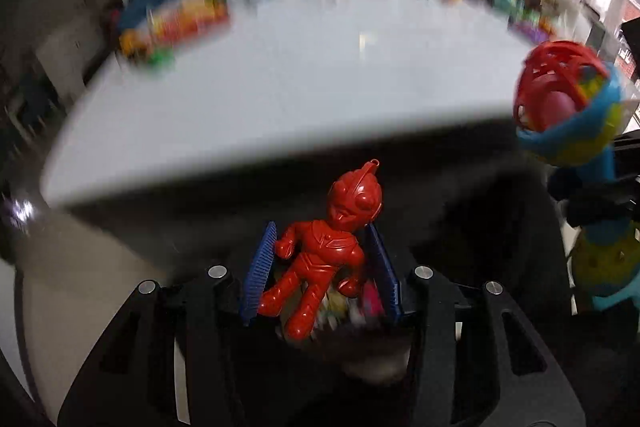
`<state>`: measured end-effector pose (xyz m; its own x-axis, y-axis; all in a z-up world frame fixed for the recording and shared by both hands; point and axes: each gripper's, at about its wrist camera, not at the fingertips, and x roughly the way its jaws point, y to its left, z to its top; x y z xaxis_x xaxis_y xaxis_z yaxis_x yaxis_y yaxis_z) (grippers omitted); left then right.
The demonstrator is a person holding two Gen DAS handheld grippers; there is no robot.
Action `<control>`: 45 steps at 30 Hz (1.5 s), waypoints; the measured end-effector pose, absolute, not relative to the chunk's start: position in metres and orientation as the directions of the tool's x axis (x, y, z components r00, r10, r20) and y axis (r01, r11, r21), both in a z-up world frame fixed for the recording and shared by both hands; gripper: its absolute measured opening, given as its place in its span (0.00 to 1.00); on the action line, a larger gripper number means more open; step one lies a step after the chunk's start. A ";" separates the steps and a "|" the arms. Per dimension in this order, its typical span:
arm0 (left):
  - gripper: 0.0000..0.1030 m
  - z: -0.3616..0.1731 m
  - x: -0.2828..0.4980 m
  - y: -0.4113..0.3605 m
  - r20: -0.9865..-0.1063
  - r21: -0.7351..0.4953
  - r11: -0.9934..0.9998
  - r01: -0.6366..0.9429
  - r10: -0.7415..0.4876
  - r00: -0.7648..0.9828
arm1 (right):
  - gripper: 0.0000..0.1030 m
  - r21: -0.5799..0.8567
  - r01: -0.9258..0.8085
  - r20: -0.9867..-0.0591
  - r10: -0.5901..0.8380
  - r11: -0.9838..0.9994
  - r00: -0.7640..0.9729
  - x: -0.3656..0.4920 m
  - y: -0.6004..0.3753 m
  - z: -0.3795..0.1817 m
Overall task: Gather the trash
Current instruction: 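Drop the red figure and blue-yellow rattle into the cardboard box, then grasp the white knit toy with the left tool while the right tool grasps the wind-up toy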
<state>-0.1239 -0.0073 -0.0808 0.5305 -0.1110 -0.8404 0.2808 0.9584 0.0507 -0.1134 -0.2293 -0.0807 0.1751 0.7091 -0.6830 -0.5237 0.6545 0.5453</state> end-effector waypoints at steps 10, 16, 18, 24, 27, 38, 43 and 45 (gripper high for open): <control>0.72 -0.200 -0.099 -0.018 -0.968 0.057 0.969 0.240 -0.006 0.253 | 0.53 0.467 -0.419 -0.831 0.548 0.779 0.092 -0.086 -0.202 -0.191; 0.74 -0.208 -0.101 -0.022 -0.977 0.060 0.962 0.266 0.001 0.214 | 0.53 0.447 -0.445 -0.818 0.556 0.776 0.148 -0.085 -0.202 -0.169; 0.74 -0.197 -0.099 -0.020 -0.972 0.054 0.963 0.263 -0.009 0.233 | 0.53 0.462 -0.470 -0.785 0.593 0.753 0.179 -0.091 -0.204 -0.142; 0.74 -0.150 -0.103 -0.018 -0.953 0.024 0.954 0.299 -0.069 0.296 | 0.58 0.416 -0.508 -0.684 0.628 0.754 0.371 -0.052 -0.235 -0.047; 0.78 -0.111 -0.107 -0.016 -0.923 0.014 0.941 0.338 -0.118 0.366 | 0.63 0.322 -0.434 -0.681 0.524 0.841 0.511 0.007 -0.265 -0.015; 0.84 -0.045 -0.073 -0.001 -0.834 -0.063 0.948 0.312 -0.222 0.506 | 0.66 -0.011 -0.247 -0.860 0.117 0.969 0.497 0.235 -0.318 -0.031; 0.84 -0.021 -0.044 -0.008 -0.799 -0.091 0.945 0.314 -0.257 0.543 | 0.40 0.019 -0.255 -0.921 0.116 0.967 0.372 0.257 -0.338 -0.068; 0.84 -0.011 -0.020 -0.021 -0.774 -0.075 0.940 0.333 -0.265 0.575 | 0.40 0.032 -0.266 -0.923 0.131 0.963 0.361 0.248 -0.340 -0.067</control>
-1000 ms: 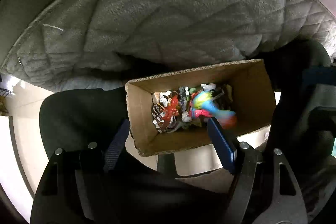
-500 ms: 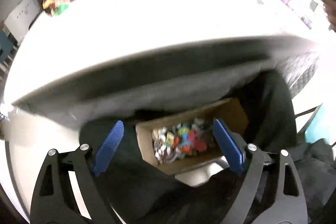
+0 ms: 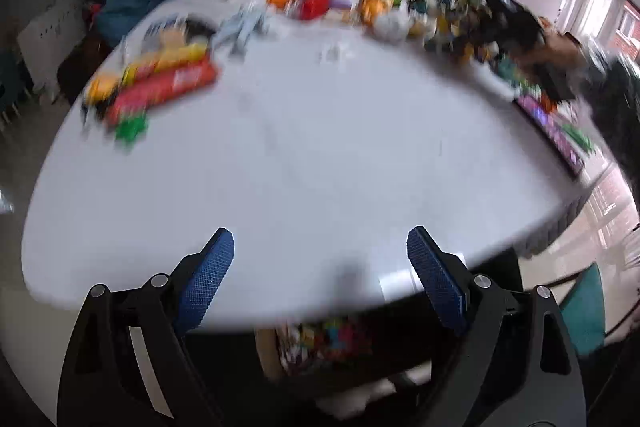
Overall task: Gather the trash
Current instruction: 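Grasp the white knit toy with the left tool while the right tool grasps the wind-up toy, then drop the knit toy and wind-up toy into the cardboard box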
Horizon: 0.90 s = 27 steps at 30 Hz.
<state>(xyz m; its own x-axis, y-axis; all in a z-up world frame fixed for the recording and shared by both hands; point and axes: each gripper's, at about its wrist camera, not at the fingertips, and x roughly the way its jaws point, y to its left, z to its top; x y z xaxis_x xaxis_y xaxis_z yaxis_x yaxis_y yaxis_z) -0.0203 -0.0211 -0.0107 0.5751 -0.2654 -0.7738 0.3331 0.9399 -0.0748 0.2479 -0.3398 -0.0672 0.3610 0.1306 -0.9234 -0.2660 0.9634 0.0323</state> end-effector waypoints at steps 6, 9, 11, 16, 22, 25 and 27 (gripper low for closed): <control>0.84 0.018 0.079 -0.099 -0.695 -0.019 0.884 0.468 -0.348 0.630 | 0.39 0.209 -0.262 -0.862 0.304 0.942 0.406 0.186 -0.363 -0.057; 0.84 0.014 0.137 -0.149 -0.683 0.050 0.864 0.502 -0.337 0.648 | 0.39 0.275 -0.261 -0.809 0.369 0.925 0.458 0.147 -0.375 -0.041; 0.84 0.006 0.170 -0.172 -0.699 0.050 0.860 0.508 -0.333 0.633 | 0.39 0.279 -0.274 -0.789 0.382 0.921 0.482 0.125 -0.378 -0.028; 0.84 -0.017 0.229 -0.214 -0.740 0.032 0.866 0.499 -0.315 0.594 | 0.39 0.289 -0.300 -0.749 0.410 0.909 0.520 0.087 -0.384 -0.010; 0.43 -0.034 0.243 -0.214 -0.796 0.019 0.905 0.425 -0.243 0.554 | 0.39 0.317 -0.313 -0.709 0.443 0.895 0.549 0.065 -0.386 -0.003; 0.43 -0.007 0.191 -0.184 -0.741 0.038 0.904 0.426 -0.261 0.619 | 0.39 0.343 -0.327 -0.682 0.473 0.880 0.557 0.057 -0.378 -0.001; 0.43 0.009 0.149 -0.156 -0.705 0.002 0.894 0.449 -0.317 0.634 | 0.39 0.363 -0.345 -0.663 0.500 0.865 0.557 0.046 -0.368 0.001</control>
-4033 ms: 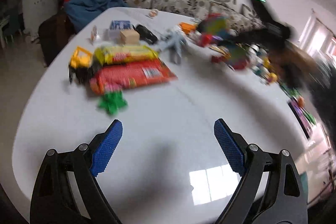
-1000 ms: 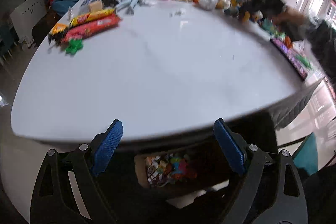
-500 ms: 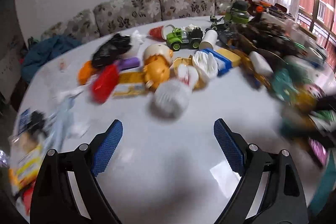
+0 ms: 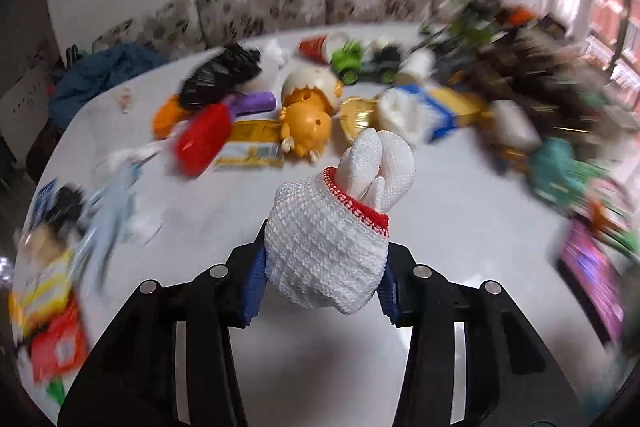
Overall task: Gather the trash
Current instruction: 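Drop the knit toy and wind-up toy into the cardboard box, then grasp the teal elephant toy with the right tool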
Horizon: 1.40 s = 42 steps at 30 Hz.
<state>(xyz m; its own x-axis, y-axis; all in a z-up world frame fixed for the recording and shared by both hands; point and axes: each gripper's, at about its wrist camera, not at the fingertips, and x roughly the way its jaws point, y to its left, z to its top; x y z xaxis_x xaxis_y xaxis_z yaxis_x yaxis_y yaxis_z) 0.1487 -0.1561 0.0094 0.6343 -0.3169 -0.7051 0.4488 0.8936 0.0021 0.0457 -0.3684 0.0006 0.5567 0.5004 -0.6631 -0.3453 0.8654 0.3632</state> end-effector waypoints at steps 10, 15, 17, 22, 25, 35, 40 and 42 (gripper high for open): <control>0.44 0.000 -0.079 -0.021 -0.699 0.004 0.872 0.490 -0.348 0.625 | 0.39 0.455 -0.493 -0.651 0.654 0.742 0.384 -0.028 -0.277 -0.026; 0.45 -0.065 -0.123 -0.001 -0.784 -0.023 0.862 0.506 -0.330 0.526 | 0.39 0.481 -0.541 -0.727 0.659 0.690 0.194 -0.070 -0.228 -0.069; 0.45 -0.089 -0.130 0.005 -0.815 -0.012 0.863 0.505 -0.301 0.495 | 0.39 0.475 -0.533 -0.764 0.628 0.701 0.146 -0.073 -0.216 -0.094; 0.45 -0.153 -0.116 0.004 -0.894 -0.060 0.861 0.505 -0.272 0.356 | 0.39 0.480 -0.481 -0.816 0.574 0.733 0.060 -0.061 -0.203 -0.152; 0.61 -0.193 -0.099 -0.001 -0.949 -0.070 0.871 0.487 -0.208 0.236 | 0.49 0.410 -0.485 -0.878 0.477 0.773 0.019 -0.051 -0.192 -0.192; 0.81 -0.189 -0.091 0.001 -0.958 -0.047 0.862 0.504 -0.182 0.222 | 0.61 0.381 -0.518 -0.846 0.514 0.766 0.139 -0.071 -0.211 -0.123; 0.81 -0.133 -0.092 0.004 -0.902 -0.113 0.846 0.520 -0.307 0.303 | 0.72 0.257 -0.446 -0.734 0.473 0.857 0.487 -0.021 -0.279 -0.007; 0.81 -0.107 -0.092 -0.004 -0.871 -0.133 0.838 0.529 -0.354 0.340 | 0.74 0.122 -0.341 -0.708 0.322 0.932 0.628 0.017 -0.314 0.019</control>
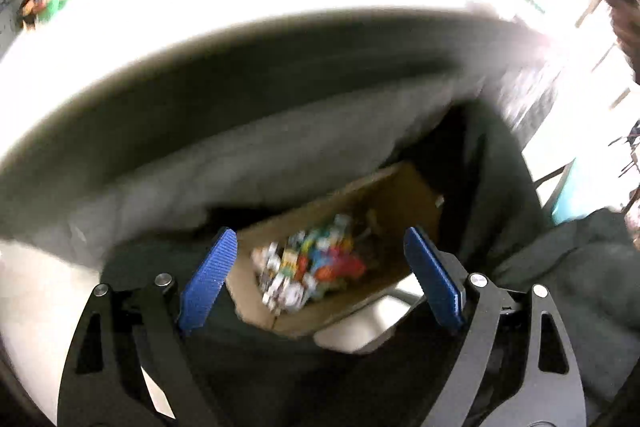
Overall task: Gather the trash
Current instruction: 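Grasp the teal elephant toy with the right tool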
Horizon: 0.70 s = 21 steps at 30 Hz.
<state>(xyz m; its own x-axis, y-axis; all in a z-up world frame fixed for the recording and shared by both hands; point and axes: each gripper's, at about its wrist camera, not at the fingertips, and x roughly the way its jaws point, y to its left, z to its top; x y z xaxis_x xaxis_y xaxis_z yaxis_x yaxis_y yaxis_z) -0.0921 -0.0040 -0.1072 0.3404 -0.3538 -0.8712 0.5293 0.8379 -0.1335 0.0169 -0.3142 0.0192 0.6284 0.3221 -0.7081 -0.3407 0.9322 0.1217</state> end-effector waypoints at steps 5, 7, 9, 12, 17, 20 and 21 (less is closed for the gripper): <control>0.83 -0.068 -0.082 -0.012 -0.809 -0.174 0.834 0.524 -0.424 0.406 | 0.69 -0.054 -0.016 -0.752 -0.030 0.998 0.659 0.108 -0.399 0.016; 0.83 -0.064 -0.080 -0.013 -0.794 -0.200 0.831 0.519 -0.448 0.410 | 0.69 -0.076 0.054 -0.761 -0.093 0.996 0.643 0.125 -0.419 0.010; 0.83 -0.061 -0.074 -0.014 -0.788 -0.222 0.827 0.516 -0.464 0.405 | 0.73 -0.103 0.070 -0.779 -0.124 0.992 0.615 0.145 -0.429 0.002; 0.83 -0.063 -0.062 -0.022 -0.785 -0.237 0.817 0.525 -0.480 0.393 | 0.77 -0.091 0.079 -0.827 -0.119 0.993 0.550 0.178 -0.439 -0.022; 0.83 -0.062 -0.041 -0.040 -0.787 -0.396 0.753 0.526 -0.573 0.228 | 0.63 0.073 0.069 -0.827 0.022 0.995 0.562 0.186 -0.456 -0.044; 0.83 -0.059 -0.041 -0.048 -0.791 -0.412 0.737 0.536 -0.581 0.190 | 0.62 0.060 -0.024 -0.796 0.062 0.998 0.602 0.158 -0.430 -0.029; 0.83 -0.058 -0.046 -0.049 -0.801 -0.396 0.737 0.547 -0.569 0.187 | 0.62 0.075 -0.060 -0.783 0.096 0.995 0.614 0.147 -0.421 -0.022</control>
<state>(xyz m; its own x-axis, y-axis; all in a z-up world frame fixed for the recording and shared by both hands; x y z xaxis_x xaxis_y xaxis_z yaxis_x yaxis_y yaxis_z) -0.0457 -0.0485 -0.0581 0.1866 -0.5687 -0.8011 0.5471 0.7374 -0.3960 0.1467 -0.4208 -0.0219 0.6141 0.0960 -0.7834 -0.0604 0.9954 0.0746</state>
